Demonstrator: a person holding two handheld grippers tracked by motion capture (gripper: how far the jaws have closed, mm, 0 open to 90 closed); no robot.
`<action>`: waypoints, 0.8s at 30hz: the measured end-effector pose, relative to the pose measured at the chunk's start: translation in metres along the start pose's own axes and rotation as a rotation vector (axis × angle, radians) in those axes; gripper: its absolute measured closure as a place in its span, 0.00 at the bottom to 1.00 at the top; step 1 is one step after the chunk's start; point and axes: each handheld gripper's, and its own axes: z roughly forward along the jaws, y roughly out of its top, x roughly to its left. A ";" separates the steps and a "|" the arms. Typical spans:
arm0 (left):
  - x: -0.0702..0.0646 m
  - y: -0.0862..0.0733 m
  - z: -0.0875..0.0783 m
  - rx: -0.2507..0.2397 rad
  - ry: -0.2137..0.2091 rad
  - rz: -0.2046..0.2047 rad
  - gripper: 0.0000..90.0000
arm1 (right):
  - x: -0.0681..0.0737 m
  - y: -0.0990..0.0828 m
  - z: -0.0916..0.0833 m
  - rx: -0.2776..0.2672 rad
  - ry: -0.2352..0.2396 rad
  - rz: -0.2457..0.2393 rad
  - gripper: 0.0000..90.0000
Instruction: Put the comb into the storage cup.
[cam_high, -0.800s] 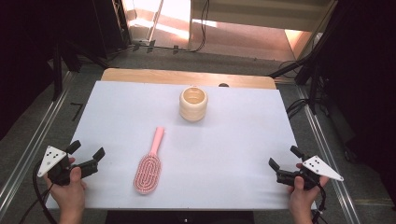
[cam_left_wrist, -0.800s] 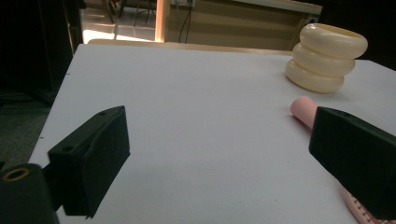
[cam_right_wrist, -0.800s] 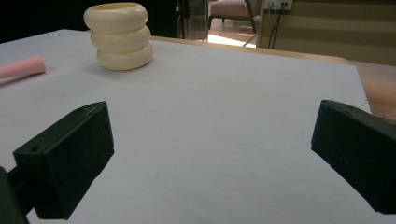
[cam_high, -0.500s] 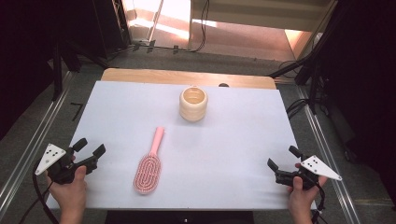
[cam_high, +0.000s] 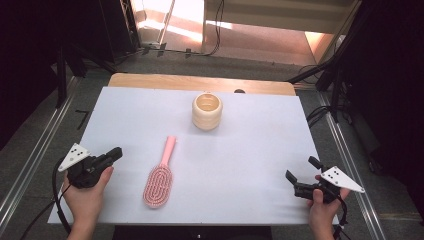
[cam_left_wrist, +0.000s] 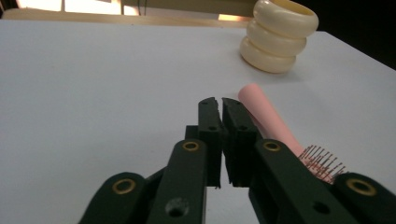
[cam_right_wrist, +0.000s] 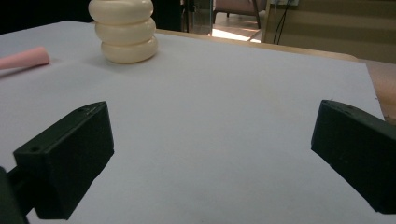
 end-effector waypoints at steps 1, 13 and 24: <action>-0.001 0.002 0.002 0.019 0.000 0.009 1.00 | 0.000 0.000 0.000 0.002 0.000 -0.001 0.00; -0.017 0.019 0.033 0.129 -0.088 0.065 1.00 | 0.001 0.000 0.001 0.004 0.014 -0.015 0.00; -0.025 0.034 0.065 0.206 -0.119 0.051 1.00 | 0.002 0.000 0.001 0.010 0.017 -0.015 0.00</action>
